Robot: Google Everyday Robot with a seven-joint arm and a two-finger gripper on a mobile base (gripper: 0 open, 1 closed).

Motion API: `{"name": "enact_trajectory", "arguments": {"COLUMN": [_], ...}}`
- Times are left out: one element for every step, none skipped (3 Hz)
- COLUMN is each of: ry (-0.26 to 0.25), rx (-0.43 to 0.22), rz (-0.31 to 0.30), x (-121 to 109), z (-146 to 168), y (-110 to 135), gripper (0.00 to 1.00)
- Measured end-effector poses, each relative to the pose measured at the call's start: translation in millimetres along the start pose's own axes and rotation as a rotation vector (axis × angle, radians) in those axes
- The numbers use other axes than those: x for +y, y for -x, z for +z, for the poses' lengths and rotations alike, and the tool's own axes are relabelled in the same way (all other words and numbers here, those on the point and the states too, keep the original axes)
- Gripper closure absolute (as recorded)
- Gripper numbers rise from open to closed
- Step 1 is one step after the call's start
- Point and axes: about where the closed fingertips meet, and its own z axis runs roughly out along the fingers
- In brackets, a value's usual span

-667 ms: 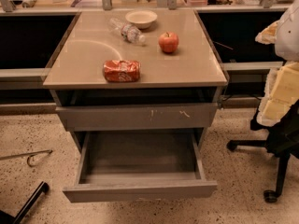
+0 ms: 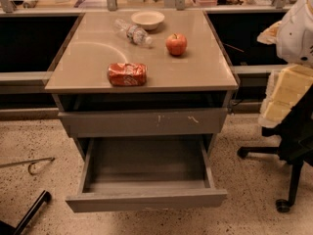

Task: Place coke can into middle drawer

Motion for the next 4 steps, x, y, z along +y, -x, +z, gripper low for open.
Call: {"name": "enact_trajectory", "arguments": {"ry": [0.015,0.074,0.074,0.077], "rx": [-0.085,-0.178,-0.178,-0.183], "rz": [-0.081,-0.19,-0.19,-0.197], "x": [-25.6,-42.4,-42.3,-42.0], "z": [37.0,82.8,82.8,84.7], "y": [39.7,100.3,100.4,103.8], "gripper": [0.0,0.0,0.0,0.0]}}
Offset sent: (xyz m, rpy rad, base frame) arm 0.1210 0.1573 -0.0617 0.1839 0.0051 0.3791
